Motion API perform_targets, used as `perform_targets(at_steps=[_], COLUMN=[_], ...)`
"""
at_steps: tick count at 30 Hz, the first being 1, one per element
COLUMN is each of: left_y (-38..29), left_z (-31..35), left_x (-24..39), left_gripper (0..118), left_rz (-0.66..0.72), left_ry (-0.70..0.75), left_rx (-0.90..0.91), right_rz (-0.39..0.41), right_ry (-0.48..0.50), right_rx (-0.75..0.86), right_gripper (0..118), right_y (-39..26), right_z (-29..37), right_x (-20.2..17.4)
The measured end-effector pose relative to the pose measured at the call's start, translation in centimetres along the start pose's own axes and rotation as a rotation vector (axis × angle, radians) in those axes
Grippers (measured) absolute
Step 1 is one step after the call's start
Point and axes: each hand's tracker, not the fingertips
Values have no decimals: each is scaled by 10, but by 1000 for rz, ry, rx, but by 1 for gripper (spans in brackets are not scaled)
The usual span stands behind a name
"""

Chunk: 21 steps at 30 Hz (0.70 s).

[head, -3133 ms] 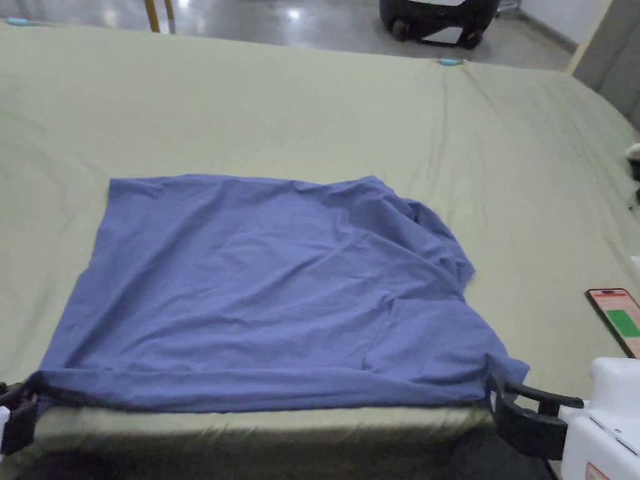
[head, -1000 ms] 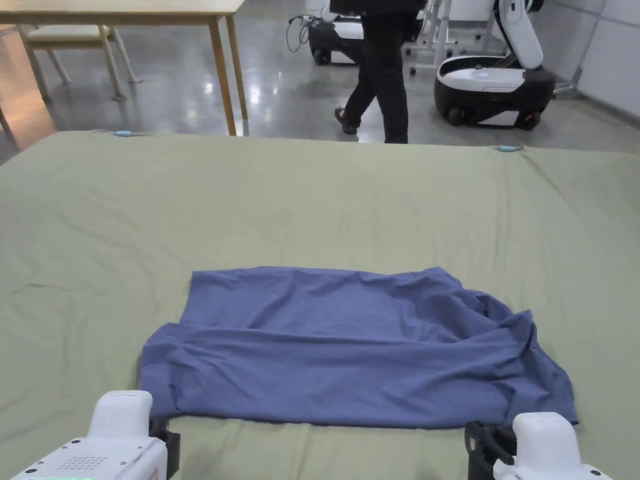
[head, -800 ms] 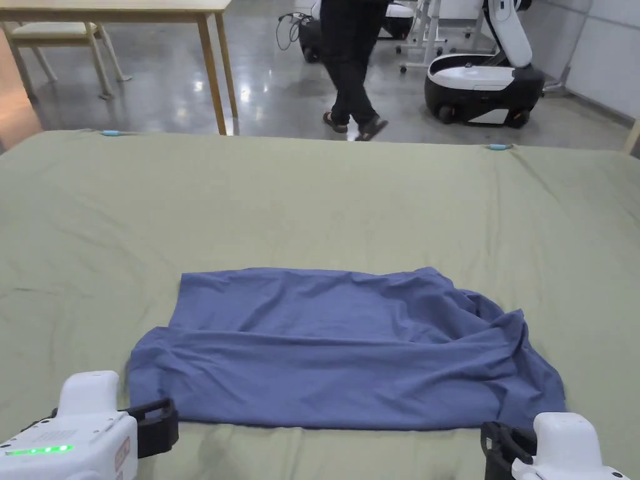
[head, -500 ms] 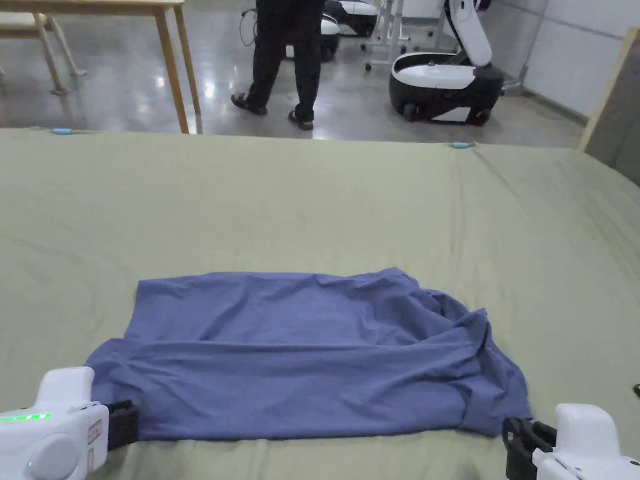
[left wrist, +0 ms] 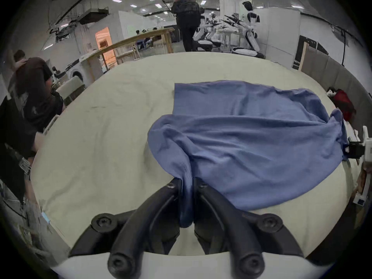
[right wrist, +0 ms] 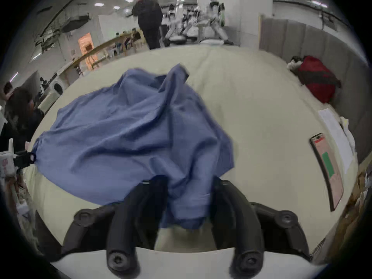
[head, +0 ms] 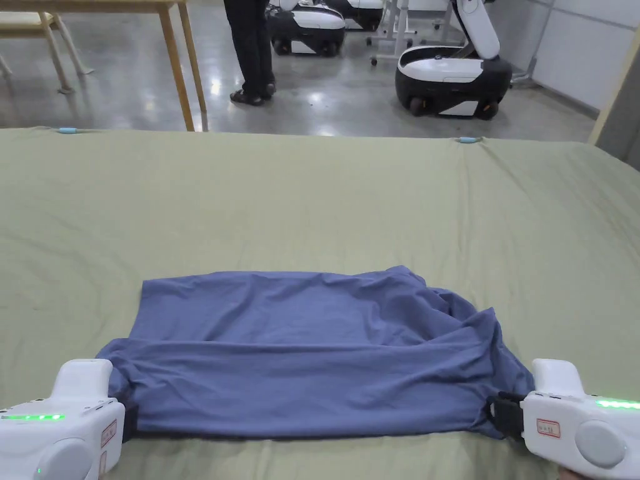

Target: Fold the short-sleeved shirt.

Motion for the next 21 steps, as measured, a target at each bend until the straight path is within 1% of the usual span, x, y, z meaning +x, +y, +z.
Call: perform_targets(at_steps=[1,2,4,5,6,7,10,12,14,16,18,20,21], left_y=[1,3,8,10,13,15,14,7,-5,-24,-45,-65,-71], left_z=[3,7,24,33,42,50,73,88,96,99,91,77,73], left_x=[-2,-4,-10,-12,-14,-17,-23,-26,-30,-33,-34,-39,-40], left_gripper=[9,8,8,8,8,8,8,8,8,8,8,8,8], left_rz=[1,-1,1,0,-8,-11,-28,-40,-52,-51,-24,34,35], left_ry=[-3,-2,-1,-3,-2,-15,-5,-12,-20,-31,-45,-78,-78], left_rx=[3,9,46,57,77,86,127,113,104,63,18,-36,-49], right_rz=[-3,-10,-75,-81,-69,-51,5,21,21,30,32,28,10], right_ry=[-13,6,35,58,73,65,54,44,46,22,-13,-41,-28], right_rx=[24,40,111,133,164,195,240,237,212,162,106,44,51], right_gripper=[14,14,14,14,14,14,14,14,14,14,14,14,14], right_y=[2,4,6,6,7,6,-2,-12,-24,-39,-57,-73,-79], right_z=[8,17,46,61,77,93,137,153,158,149,131,114,109], right_x=[0,1,5,7,7,6,-1,-2,0,2,3,1,1])
